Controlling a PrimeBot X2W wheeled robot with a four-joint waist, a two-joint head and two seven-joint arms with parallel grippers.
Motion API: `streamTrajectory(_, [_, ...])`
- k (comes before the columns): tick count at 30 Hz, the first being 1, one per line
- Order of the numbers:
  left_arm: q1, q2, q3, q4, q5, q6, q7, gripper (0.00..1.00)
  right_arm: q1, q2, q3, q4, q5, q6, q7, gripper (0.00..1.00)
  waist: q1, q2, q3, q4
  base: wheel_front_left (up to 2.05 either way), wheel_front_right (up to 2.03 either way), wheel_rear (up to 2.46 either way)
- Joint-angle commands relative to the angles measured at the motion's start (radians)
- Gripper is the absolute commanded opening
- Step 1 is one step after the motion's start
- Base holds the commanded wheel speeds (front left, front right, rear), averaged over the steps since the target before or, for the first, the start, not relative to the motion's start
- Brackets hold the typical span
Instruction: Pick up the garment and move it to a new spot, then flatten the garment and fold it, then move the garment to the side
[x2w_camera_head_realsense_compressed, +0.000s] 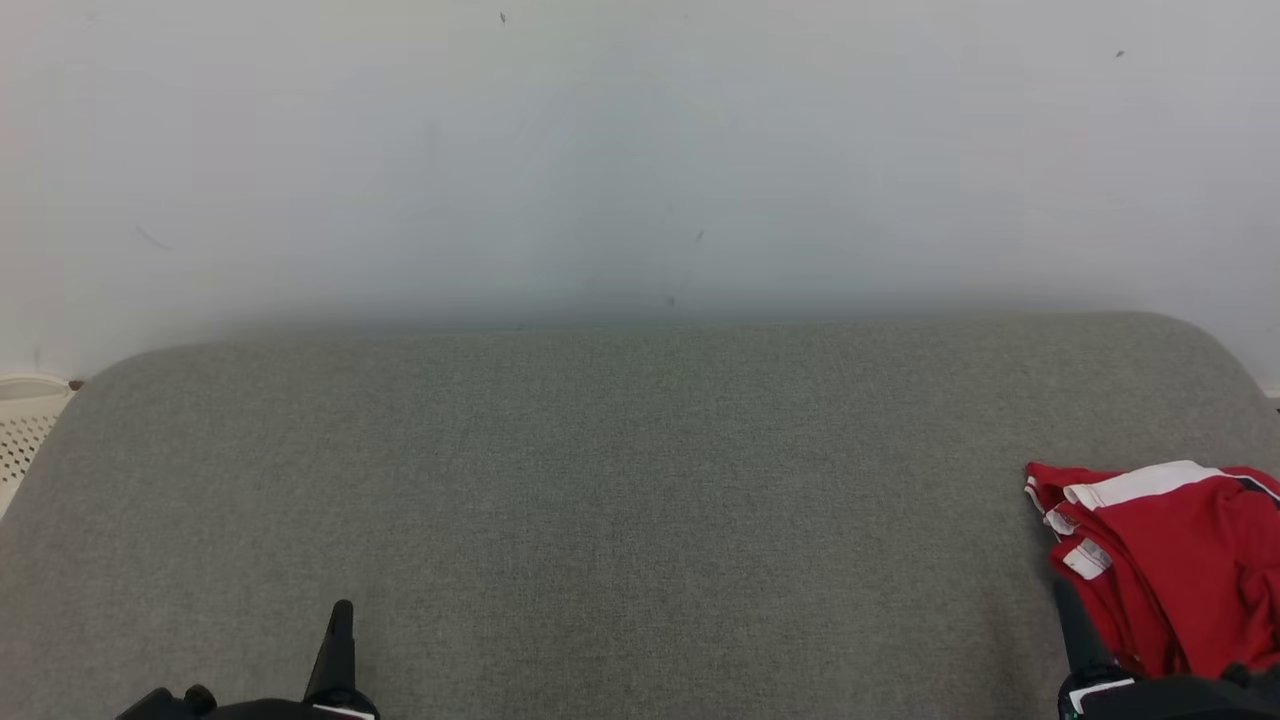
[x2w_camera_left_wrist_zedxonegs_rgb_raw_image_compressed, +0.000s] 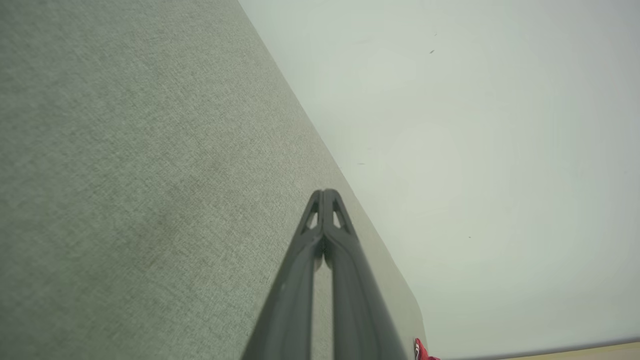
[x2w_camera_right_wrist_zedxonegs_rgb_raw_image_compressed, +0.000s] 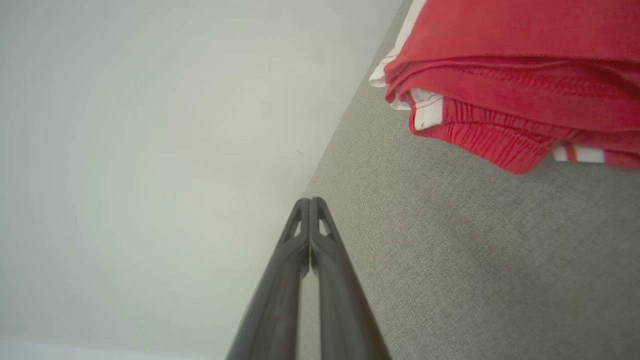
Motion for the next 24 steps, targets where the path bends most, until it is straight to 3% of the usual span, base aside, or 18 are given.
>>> streamTrajectory(1, [-0.035,-0.002,0.005,-0.006,-0.024,-0.009,0.007,0.0,-0.026,-0.003,-0.007,-0.014,0.025,-0.001,0.006,0.0,-0.0001,-0.0001,0.002,0.0,0.0,0.0,0.0])
streamTrajectory(24, [-0.091,-0.01,0.013,0.0,-0.226,-0.02,0.058,0.0,-0.067,-0.004,-0.049,-0.014,0.229,-0.001,0.043,0.0,-0.0001,-0.0001,0.035,-0.005,0.0,0.0,0.0])
